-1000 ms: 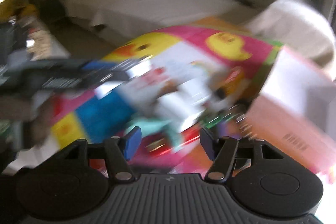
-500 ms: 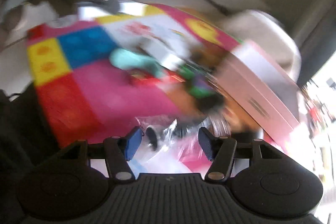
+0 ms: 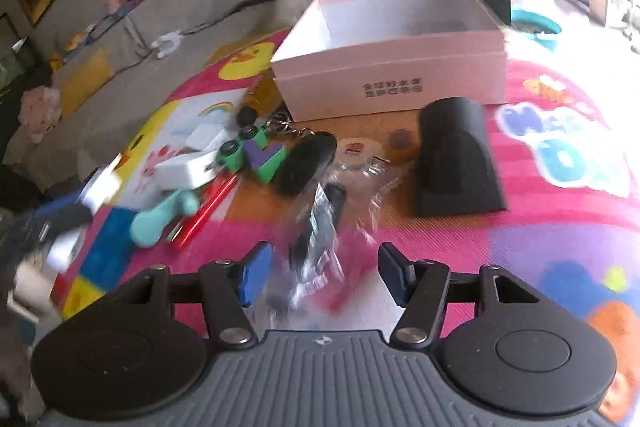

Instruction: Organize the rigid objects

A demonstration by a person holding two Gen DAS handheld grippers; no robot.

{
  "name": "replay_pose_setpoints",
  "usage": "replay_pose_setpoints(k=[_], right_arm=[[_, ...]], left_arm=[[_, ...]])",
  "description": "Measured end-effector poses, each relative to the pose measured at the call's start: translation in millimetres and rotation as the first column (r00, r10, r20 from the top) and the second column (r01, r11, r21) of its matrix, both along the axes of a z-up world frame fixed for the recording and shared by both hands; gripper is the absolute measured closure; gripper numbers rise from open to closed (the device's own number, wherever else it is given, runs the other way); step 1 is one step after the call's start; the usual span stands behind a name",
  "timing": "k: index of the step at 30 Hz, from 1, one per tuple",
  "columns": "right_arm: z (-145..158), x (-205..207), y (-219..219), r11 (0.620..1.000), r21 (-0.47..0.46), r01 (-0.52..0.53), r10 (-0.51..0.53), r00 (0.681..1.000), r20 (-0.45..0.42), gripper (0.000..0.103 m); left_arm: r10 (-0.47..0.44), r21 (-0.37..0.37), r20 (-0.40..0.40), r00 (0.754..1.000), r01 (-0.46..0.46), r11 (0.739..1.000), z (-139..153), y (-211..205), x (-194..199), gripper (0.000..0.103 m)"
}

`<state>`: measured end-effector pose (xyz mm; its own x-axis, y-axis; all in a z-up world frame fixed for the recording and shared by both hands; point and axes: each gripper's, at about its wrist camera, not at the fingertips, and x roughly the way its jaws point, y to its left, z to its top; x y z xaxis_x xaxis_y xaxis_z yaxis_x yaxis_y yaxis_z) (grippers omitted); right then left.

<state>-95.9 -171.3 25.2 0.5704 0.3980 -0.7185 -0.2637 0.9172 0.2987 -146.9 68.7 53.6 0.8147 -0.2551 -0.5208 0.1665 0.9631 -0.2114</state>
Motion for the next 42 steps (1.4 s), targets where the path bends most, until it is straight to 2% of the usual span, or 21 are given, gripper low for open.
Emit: replay_pose_setpoints(k=[2, 4, 5, 7, 8, 9, 11, 14, 18, 21, 22, 24, 27, 31, 34, 38, 42], right_arm=[[-3, 8, 20, 0.998, -0.056, -0.007, 0.011, 0.998, 0.058, 0.038], [-10, 11, 42, 0.988, -0.153, -0.032, 0.048, 0.994, 0.102, 0.038], [-12, 8, 51, 0.978, -0.200, -0.051, 0.077, 0.989, 0.123, 0.043], [-13, -3, 59, 0.953, -0.285, -0.099, 0.150, 0.975, 0.163, 0.061], [-10, -8, 58, 0.948, -0.294, -0.121, 0.175, 0.971, 0.164, 0.070], [-7, -12, 55, 0.948, -0.292, -0.130, 0.181, 0.971, 0.155, 0.079], [4, -23, 38, 0.957, -0.248, -0.147, 0.187, 0.971, 0.146, 0.082], [25, -46, 14, 0.971, -0.198, -0.133, 0.172, 0.965, 0.196, 0.082], [55, -70, -19, 0.988, -0.136, -0.078, 0.114, 0.952, 0.285, 0.082], [69, -80, -35, 0.994, -0.107, -0.033, 0.069, 0.934, 0.351, 0.083], [72, -83, -39, 0.994, -0.106, -0.018, 0.056, 0.926, 0.373, 0.083], [72, -84, -45, 0.994, -0.111, 0.013, 0.033, 0.914, 0.405, 0.083], [65, -81, -53, 0.992, -0.117, 0.053, 0.000, 0.913, 0.408, 0.083], [52, -70, -64, 0.990, -0.114, 0.085, -0.038, 0.929, 0.368, 0.083], [46, -62, -72, 0.988, -0.111, 0.108, -0.065, 0.939, 0.337, 0.083], [55, -44, -75, 0.991, -0.082, 0.109, -0.076, 0.940, 0.333, 0.083], [76, -8, -62, 0.992, -0.069, 0.105, -0.072, 0.923, 0.378, 0.082]], left_arm=[[-0.020, 0.023, -0.010, 1.000, 0.020, 1.000, -1, -6, -1, 0.050], [-0.030, 0.034, -0.016, 0.999, 0.031, 0.999, -1, -9, -3, 0.050], [-0.034, 0.036, -0.017, 0.999, 0.034, 0.999, -1, -11, -4, 0.050], [-0.042, 0.034, -0.019, 0.999, 0.042, 0.999, 0, -13, -4, 0.050], [-0.046, 0.036, -0.022, 0.999, 0.047, 0.998, 0, -16, -4, 0.050], [-0.052, 0.038, -0.025, 0.998, 0.053, 0.998, 0, -18, -3, 0.050], [-0.073, 0.035, -0.032, 0.997, 0.074, 0.997, 1, -25, -1, 0.050], [-0.114, 0.010, -0.009, 0.993, 0.114, 0.993, 15, -36, 11, 0.050], [-0.148, 0.077, 0.138, 0.979, 0.138, 0.987, 61, -60, 43, 0.050], [-0.149, 0.123, 0.293, 0.944, 0.117, 0.985, 99, -83, 79, 0.050], [-0.148, 0.120, 0.316, 0.937, 0.115, 0.986, 106, -89, 91, 0.050], [-0.156, 0.117, 0.313, 0.937, 0.125, 0.985, 111, -102, 125, 0.049], [-0.120, 0.094, 0.316, 0.941, 0.094, 0.991, 97, -110, 164, 0.050], [-0.042, 0.038, 0.346, 0.937, 0.031, 0.999, 76, -94, 169, 0.050], [-0.014, -0.043, 0.282, 0.959, 0.028, 0.999, 56, -67, 153, 0.050], [0.010, -0.126, 0.174, 0.985, 0.013, 0.992, 23, -30, 120, 0.052], [-0.011, -0.148, 0.074, 0.997, 0.022, 0.989, -5, -5, 90, 0.052]])
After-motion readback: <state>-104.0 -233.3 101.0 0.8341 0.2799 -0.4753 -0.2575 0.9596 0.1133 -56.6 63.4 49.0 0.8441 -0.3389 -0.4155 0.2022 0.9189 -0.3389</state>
